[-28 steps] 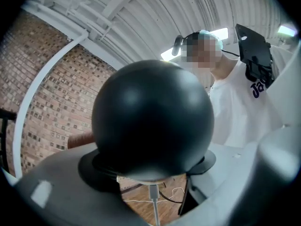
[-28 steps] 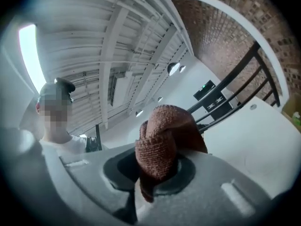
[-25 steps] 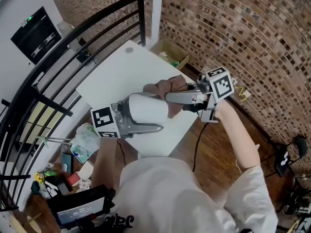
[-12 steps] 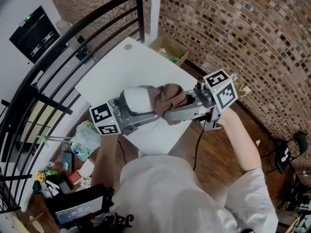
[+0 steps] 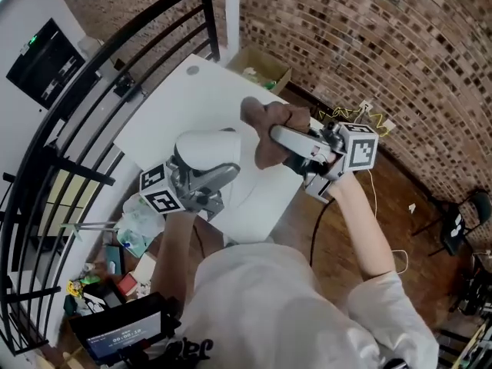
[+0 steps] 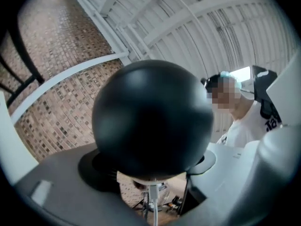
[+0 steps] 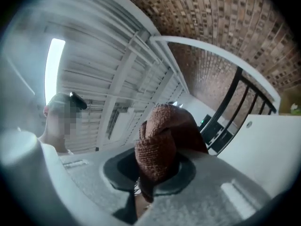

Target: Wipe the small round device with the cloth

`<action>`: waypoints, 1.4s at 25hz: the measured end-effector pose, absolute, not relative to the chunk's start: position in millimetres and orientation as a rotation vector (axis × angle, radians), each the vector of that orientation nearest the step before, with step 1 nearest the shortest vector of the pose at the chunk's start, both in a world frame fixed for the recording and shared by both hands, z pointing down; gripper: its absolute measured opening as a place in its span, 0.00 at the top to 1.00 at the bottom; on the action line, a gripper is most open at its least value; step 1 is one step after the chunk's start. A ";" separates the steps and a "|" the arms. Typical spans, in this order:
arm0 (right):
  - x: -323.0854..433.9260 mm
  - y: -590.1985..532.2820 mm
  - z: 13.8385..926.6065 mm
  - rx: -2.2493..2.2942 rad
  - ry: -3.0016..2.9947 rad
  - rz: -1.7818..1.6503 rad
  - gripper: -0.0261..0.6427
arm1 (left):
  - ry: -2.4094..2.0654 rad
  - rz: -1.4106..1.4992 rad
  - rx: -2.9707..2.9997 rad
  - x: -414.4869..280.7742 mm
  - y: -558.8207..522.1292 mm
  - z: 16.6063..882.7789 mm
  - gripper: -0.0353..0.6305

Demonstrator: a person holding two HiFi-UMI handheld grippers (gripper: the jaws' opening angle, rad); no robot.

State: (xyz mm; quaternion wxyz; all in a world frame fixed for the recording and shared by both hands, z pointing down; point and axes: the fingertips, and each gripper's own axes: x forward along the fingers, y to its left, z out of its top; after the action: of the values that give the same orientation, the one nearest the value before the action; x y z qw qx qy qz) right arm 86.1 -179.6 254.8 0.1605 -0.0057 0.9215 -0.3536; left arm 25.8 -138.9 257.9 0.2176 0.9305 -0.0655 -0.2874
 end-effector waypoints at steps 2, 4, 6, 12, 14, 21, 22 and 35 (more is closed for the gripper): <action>83.5 -183.5 251.4 -0.086 2.614 -0.939 0.92 | -0.128 -0.895 2.461 23.0 -143.2 251.9 0.34; 72.6 -181.2 245.9 -0.116 2.640 -0.864 0.92 | -0.095 -0.945 2.381 23.3 -145.5 250.9 0.34; 57.0 -175.0 240.8 -0.114 2.696 -0.799 0.92 | -0.078 -0.958 2.336 25.0 -146.7 252.8 0.34; 37.1 -138.5 226.6 0.054 2.790 -0.695 0.92 | 0.011 -1.088 2.137 22.2 -152.8 249.8 0.34; 29.6 -121.1 227.2 0.122 2.810 -0.680 0.92 | 0.033 -1.133 2.094 16.9 -152.8 245.5 0.35; 16.4 -81.6 242.1 0.279 2.910 -0.663 0.92 | 0.043 -1.185 2.065 7.8 -159.1 239.5 0.35; 16.7 -78.8 245.1 0.294 2.937 -0.651 0.92 | 0.046 -1.195 2.051 6.6 -160.5 239.4 0.35; 44.1 -176.9 215.6 -0.163 2.862 -0.553 0.92 | 0.168 -1.226 1.990 7.9 -152.3 234.6 0.35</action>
State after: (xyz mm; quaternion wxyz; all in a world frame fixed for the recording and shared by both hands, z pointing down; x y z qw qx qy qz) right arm 44.1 -176.9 215.6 0.1108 -0.0555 0.9743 -0.1881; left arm 7.9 -152.3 234.6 0.3888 0.7823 0.0662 -0.4821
